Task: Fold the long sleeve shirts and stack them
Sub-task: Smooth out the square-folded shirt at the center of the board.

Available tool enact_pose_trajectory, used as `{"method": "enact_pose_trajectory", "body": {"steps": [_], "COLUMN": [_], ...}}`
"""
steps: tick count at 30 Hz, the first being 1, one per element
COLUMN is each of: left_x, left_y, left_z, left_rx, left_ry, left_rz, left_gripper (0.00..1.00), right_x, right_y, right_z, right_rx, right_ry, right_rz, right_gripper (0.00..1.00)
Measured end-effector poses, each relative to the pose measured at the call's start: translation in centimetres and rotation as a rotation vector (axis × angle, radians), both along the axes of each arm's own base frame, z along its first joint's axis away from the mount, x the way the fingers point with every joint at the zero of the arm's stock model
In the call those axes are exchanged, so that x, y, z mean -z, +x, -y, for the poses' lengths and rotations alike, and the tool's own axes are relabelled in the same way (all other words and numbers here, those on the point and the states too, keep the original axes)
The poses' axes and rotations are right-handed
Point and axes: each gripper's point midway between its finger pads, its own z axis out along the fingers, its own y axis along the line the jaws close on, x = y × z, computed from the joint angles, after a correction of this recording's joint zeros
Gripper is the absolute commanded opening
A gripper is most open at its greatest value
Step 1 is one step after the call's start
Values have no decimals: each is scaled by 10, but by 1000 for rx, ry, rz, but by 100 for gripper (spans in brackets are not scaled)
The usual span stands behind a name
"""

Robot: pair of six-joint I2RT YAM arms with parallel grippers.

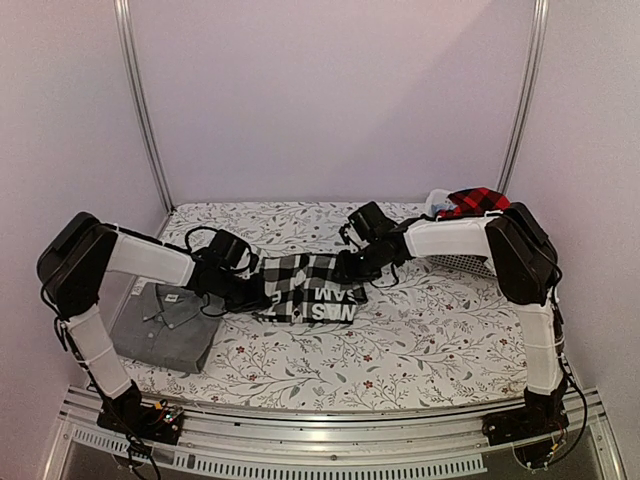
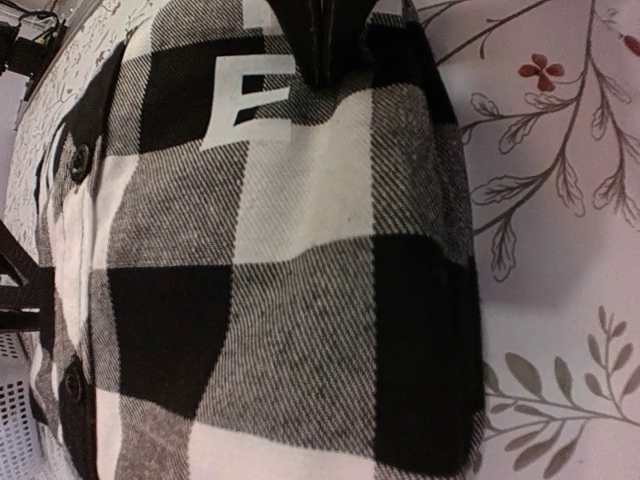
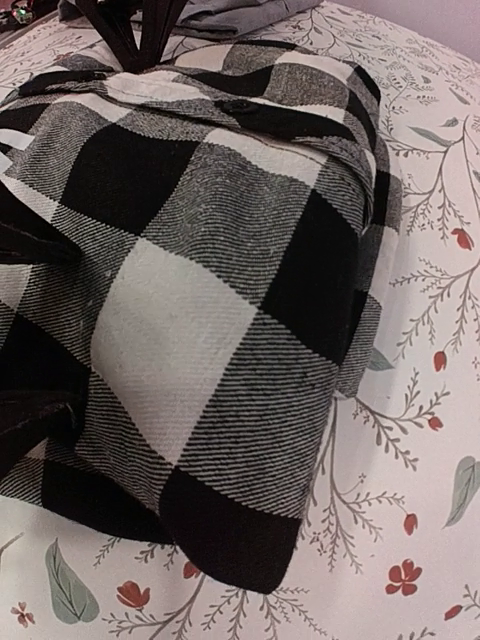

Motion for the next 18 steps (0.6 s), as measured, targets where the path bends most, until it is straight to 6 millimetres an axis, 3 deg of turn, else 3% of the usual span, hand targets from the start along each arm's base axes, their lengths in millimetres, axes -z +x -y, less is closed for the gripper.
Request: {"method": "enact_pose_trajectory", "body": {"steps": [6, 9, 15, 18], "left_x": [-11, -20, -27, -31], "left_y": [-2, -2, -3, 0], "left_z": [2, 2, -2, -6], "left_rx": [-5, -7, -15, -25], "left_ry": [-12, -17, -11, -10], "left_rz": [15, 30, 36, 40], "left_gripper": [7, 8, 13, 20], "right_x": [-1, -16, -63, -57], "right_y": [0, -8, -44, -64], "right_z": [8, 14, 3, -4], "right_rx": [20, 16, -52, -92], "right_ry": [-39, -58, -32, -40], "right_rz": [13, 39, 115, 108], "right_gripper": [44, 43, 40, 37]}}
